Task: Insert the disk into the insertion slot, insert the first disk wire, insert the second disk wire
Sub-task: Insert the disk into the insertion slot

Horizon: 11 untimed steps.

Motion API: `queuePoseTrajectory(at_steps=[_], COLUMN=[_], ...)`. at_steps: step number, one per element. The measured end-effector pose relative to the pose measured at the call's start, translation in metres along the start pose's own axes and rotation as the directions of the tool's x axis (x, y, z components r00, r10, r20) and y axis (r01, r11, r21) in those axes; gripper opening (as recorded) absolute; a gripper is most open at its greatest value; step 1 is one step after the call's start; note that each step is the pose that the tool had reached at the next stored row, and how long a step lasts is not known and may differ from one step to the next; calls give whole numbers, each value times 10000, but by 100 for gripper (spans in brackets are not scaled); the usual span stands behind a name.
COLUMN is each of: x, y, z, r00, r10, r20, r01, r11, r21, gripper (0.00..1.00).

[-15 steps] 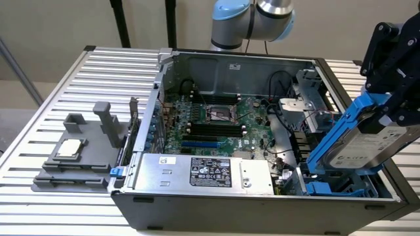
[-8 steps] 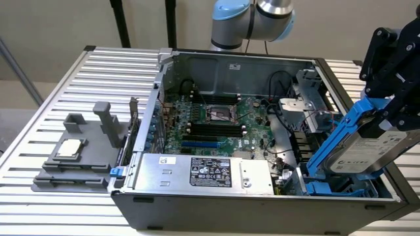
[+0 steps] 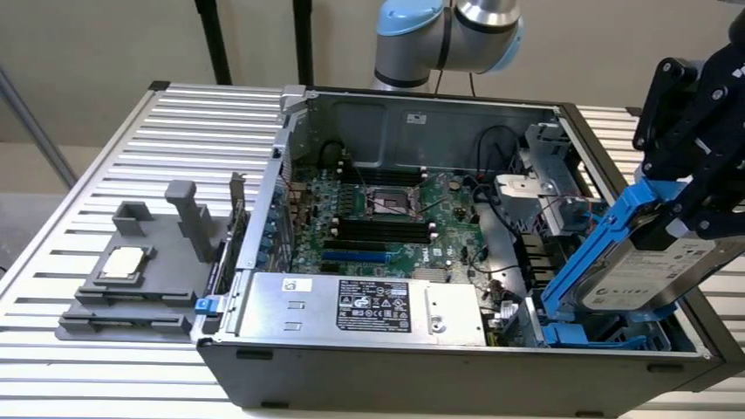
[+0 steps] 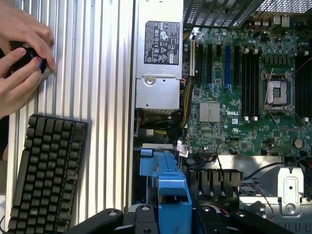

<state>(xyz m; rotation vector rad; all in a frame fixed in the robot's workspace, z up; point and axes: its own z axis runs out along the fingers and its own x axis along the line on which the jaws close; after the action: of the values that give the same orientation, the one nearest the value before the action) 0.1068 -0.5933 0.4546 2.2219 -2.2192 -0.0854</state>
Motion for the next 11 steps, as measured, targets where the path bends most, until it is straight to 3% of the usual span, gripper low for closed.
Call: queuePoseTrajectory(at_steps=[11], x=[2], y=[7], z=[55], r00=[10000], r10=[0], r20=[2], r01=[0], r11=[10000], r21=[0], gripper=[33])
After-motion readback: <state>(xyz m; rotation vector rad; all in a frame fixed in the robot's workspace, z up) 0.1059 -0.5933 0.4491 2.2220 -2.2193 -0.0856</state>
